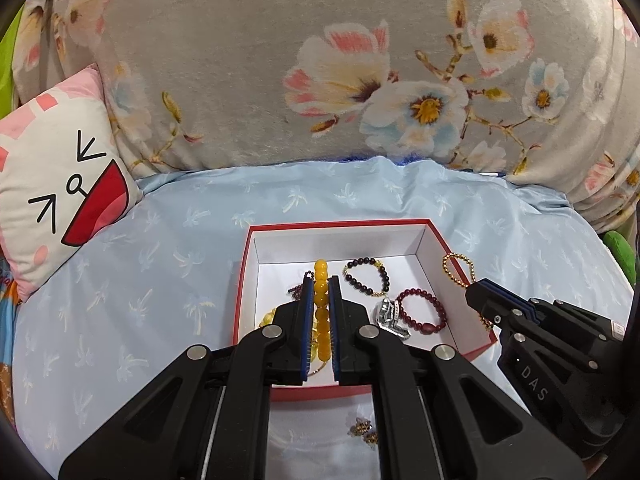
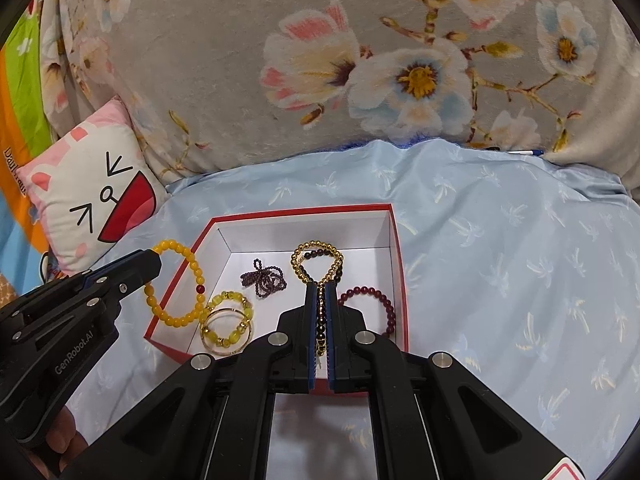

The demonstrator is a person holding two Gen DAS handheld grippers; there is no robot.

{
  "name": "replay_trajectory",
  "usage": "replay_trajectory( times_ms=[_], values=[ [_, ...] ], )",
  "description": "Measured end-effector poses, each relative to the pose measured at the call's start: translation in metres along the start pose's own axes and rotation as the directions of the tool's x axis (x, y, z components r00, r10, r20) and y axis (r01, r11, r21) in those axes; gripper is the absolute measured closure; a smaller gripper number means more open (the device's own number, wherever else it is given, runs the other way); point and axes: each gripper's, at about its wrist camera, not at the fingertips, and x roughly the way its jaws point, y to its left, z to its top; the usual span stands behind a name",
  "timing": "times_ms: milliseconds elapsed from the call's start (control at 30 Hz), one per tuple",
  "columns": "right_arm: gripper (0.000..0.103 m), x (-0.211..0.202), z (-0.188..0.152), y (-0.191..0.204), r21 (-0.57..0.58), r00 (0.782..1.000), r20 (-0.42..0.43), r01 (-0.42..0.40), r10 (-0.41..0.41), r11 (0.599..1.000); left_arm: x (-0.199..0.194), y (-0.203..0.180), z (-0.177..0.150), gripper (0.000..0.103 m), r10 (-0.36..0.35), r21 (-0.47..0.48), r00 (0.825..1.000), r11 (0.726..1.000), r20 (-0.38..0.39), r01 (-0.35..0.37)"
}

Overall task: Organize jewelry
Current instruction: 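Carry the yellow bead and gold bead bracelets over the red box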

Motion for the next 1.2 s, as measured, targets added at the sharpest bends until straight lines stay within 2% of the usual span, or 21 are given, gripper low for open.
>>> replay_trajectory(
  times_ms=[667, 1200],
  values=[
    [0.099, 0.050, 0.011, -0.001, -0.017, 0.999, -0.050, 0.014, -0.015, 1.000, 0.048, 0.026, 0.008, 0.096, 0.009, -0.062, 0.999, 0.998, -0.045, -0.012],
    [0.099, 0.087, 0.010, -0.001, -0.021, 0.995, -0.095, 0.020, -0.022, 1.000, 0.087, 0.021, 0.010, 0.096, 0.000, -0.065, 0.996, 0.998, -0.088, -0.006]
  ],
)
